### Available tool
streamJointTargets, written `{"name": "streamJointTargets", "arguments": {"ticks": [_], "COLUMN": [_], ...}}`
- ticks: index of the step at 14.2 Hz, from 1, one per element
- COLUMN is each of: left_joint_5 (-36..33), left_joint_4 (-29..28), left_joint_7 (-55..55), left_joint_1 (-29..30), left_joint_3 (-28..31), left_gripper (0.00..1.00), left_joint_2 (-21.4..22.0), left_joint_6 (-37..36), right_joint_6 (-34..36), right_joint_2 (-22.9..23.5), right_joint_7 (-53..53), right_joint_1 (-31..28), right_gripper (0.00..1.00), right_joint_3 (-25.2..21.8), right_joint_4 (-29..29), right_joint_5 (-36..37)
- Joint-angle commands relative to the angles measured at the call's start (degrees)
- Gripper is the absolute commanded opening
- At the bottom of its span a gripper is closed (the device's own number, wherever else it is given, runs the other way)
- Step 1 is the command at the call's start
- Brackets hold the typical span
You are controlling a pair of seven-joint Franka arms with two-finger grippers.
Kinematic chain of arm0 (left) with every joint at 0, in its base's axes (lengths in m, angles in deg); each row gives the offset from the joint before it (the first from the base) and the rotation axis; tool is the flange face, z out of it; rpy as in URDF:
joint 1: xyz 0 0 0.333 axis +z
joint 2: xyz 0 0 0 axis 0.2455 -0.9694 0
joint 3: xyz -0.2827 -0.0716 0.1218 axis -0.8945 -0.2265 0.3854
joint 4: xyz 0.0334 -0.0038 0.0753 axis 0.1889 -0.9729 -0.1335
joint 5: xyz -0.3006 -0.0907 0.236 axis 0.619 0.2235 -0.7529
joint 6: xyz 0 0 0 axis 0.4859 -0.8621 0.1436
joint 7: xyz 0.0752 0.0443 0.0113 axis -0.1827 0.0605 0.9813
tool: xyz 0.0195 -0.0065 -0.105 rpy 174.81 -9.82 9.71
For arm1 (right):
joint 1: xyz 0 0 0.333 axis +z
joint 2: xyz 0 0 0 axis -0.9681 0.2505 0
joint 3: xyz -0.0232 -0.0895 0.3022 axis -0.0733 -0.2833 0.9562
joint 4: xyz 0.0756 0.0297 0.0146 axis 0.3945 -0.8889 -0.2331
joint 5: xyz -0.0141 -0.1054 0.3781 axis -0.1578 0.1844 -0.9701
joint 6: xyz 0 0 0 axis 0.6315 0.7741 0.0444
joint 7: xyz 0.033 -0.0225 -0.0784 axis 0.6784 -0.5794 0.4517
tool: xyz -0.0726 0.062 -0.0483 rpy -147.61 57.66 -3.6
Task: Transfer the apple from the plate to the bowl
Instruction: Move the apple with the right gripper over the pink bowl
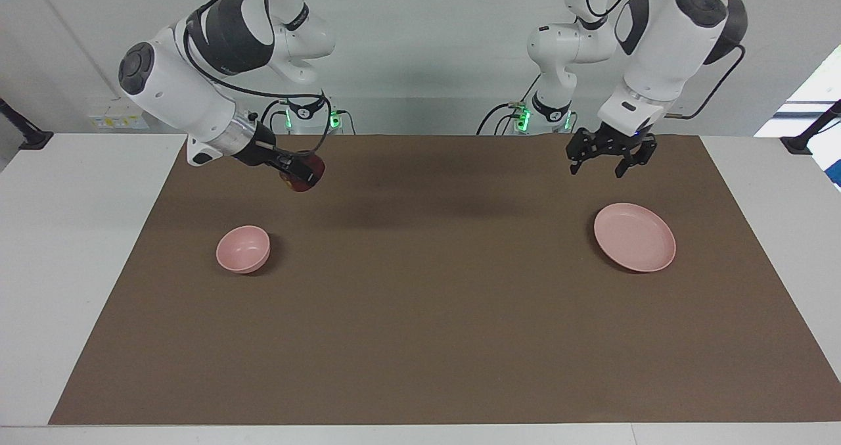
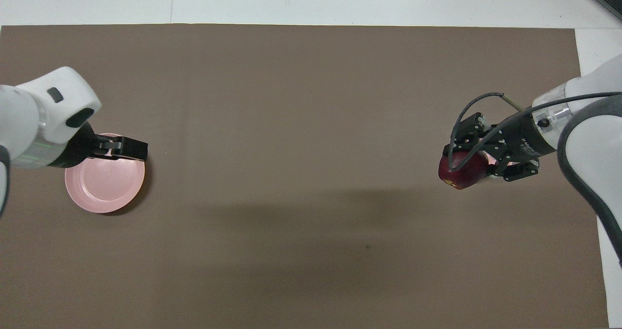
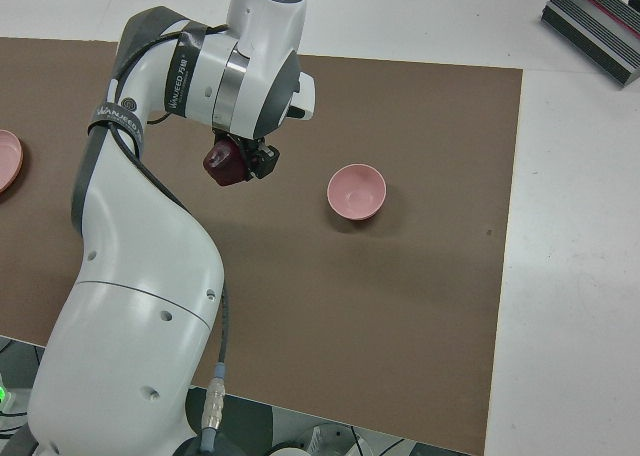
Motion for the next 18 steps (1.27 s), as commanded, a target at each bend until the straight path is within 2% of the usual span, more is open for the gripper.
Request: {"name": "streamJointTargets", "arguments": {"ticks": [1,7,16,18], "left_joint_5": [-2.06,-4.88,-4.18,-4.09], "left_joint_4": [9.60,17.42,17.35,16.56], "left_joint_7": [-2.26,-3.48,-5.25,-5.07], "left_joint_1": [0.05,0.49,0.75,0.84], "left_joint_3": [2.06,3.38,4.88,4.88], "left_gripper": [1.00,1.00,1.00,1.00], "left_joint_2": [-3.76,-4.02,-2.97,-2.36], "left_joint_6": [-7.75,-17.07,-17.44,-17.26], "right_joint_6": [-2.65,-10.47,-18.11,-17.86], "right_joint_2": [0.16,2.97,6.75,8.51], "right_joint_7": [7.10,23.01,34.01,37.07], "right_joint_1": [-2.04,-2.92,-3.98,-4.07], "right_gripper": [0.00,0.00,0.00,0.00], "right_joint_3": [0.42,0.42,0.51,0.42], "right_joint_4": [-0.05,0.04,-0.05,-0.92], "right_joint_5": [4.48,14.33,21.19,21.90]}}
